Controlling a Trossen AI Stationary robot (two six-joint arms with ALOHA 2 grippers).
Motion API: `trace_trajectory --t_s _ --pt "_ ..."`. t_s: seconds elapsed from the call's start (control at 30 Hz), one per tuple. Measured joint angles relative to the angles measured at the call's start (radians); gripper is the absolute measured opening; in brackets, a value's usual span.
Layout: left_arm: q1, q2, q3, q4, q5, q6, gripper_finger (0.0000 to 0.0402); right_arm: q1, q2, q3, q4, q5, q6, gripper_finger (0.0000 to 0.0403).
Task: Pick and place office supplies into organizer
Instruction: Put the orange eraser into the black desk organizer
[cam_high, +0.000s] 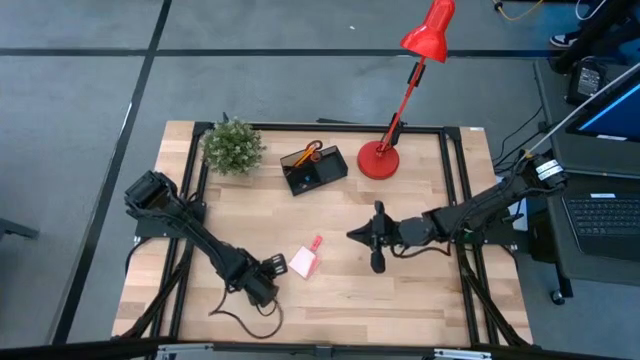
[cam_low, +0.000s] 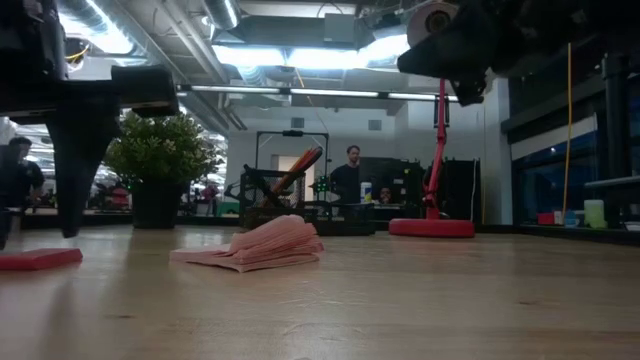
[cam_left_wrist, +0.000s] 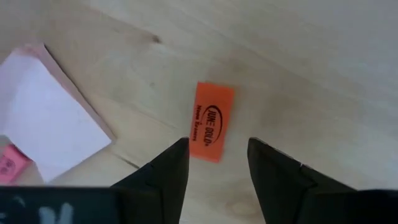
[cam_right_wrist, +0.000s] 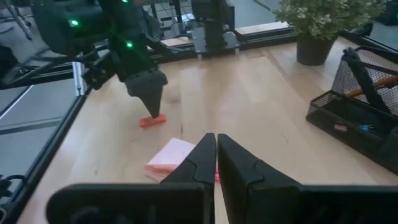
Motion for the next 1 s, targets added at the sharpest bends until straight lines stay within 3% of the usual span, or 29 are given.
trace_trajectory --t_s 0.17,0.5,1.0 --pt "0.018 0.0 0.0 0.003 0.006 0.04 0.0159 0.018 0.0 0.0 0.007 0.0 0.021 0.002" --pt "0.071 0.006 0.0 0.013 0.137 0.152 0.0157 0.045 0.0 0.0 0.012 0.042 0.028 0.002" --pt "0.102 0.032 0.003 0.032 0.144 0.214 0.0157 0.049 0.057 0.0 0.042 0.046 0.03 0.002"
